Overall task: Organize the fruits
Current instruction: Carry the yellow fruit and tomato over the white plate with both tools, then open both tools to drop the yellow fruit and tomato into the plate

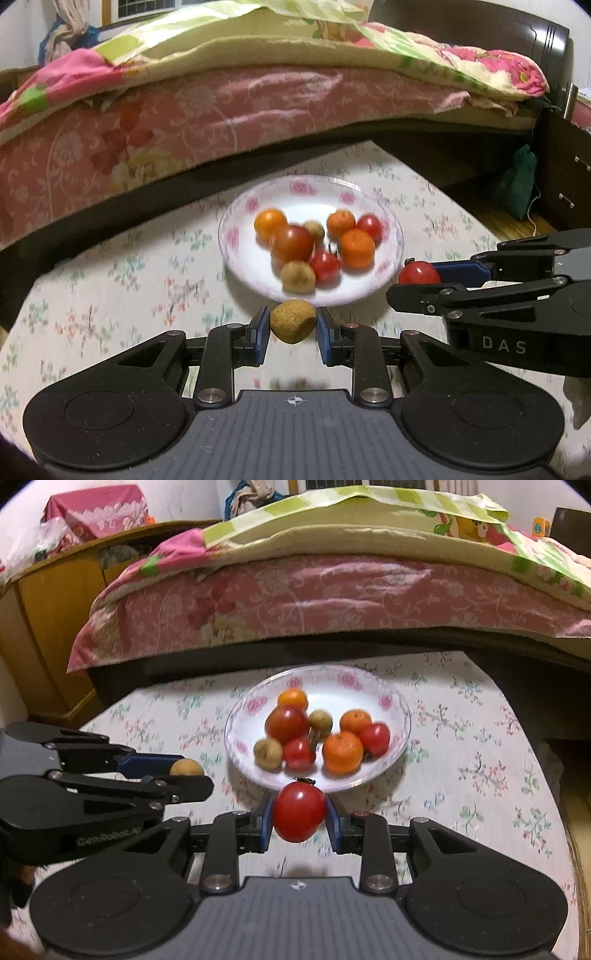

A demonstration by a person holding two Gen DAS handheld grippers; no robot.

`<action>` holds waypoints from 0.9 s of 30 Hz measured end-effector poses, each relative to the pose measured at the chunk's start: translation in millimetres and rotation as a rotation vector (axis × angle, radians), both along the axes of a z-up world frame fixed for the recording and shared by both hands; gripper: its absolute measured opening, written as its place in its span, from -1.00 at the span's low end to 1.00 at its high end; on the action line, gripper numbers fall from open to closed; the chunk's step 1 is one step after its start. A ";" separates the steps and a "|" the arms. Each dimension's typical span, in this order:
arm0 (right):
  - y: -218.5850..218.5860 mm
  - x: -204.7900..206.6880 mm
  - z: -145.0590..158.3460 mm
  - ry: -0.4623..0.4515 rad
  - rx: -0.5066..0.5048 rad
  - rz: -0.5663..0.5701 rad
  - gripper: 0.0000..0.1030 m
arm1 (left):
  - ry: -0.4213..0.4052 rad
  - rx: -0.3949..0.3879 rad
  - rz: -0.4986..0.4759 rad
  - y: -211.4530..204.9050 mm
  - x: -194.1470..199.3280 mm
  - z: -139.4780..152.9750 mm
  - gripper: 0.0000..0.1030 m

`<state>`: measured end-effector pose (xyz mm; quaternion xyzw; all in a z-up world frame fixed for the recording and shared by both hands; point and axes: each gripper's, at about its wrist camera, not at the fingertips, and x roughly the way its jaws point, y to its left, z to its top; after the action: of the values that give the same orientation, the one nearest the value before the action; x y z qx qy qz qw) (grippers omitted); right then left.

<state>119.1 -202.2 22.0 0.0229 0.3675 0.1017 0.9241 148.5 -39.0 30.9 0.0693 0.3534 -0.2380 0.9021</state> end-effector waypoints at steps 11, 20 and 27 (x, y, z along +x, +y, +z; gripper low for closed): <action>-17.9 48.8 10.6 -0.037 0.040 -0.052 -0.43 | -0.040 -0.003 -0.009 -28.5 42.7 8.4 -0.33; -27.4 81.6 4.9 -0.046 0.057 -0.067 -0.43 | -0.044 -0.007 0.005 -34.3 74.1 6.3 -0.37; -32.1 105.8 0.4 -0.042 0.063 -0.060 -0.43 | -0.036 -0.007 0.016 -37.1 94.1 2.1 -0.37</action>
<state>224.8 -234.3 22.4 0.0607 0.3439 0.0862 0.9331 242.6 -76.1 33.1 0.0676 0.3371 -0.2305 0.9103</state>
